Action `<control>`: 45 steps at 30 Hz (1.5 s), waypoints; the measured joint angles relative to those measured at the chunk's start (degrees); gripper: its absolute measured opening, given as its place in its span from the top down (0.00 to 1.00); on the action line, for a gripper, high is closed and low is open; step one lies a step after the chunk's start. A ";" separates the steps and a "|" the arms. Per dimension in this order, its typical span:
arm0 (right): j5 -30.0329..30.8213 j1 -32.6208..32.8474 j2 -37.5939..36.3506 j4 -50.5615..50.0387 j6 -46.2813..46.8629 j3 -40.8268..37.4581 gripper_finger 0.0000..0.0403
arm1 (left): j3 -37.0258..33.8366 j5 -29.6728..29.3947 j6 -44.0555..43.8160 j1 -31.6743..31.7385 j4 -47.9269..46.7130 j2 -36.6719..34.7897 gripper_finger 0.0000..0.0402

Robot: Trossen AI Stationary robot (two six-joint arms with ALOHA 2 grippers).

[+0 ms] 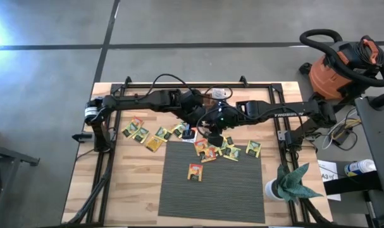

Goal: Pick & Place Tea
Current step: Put the white tea bag into the right section of the wooden organizer

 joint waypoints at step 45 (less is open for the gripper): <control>7.73 -0.02 -2.54 2.23 7.22 -0.74 0.98 | -0.29 -8.42 -3.17 2.86 2.07 -8.15 0.94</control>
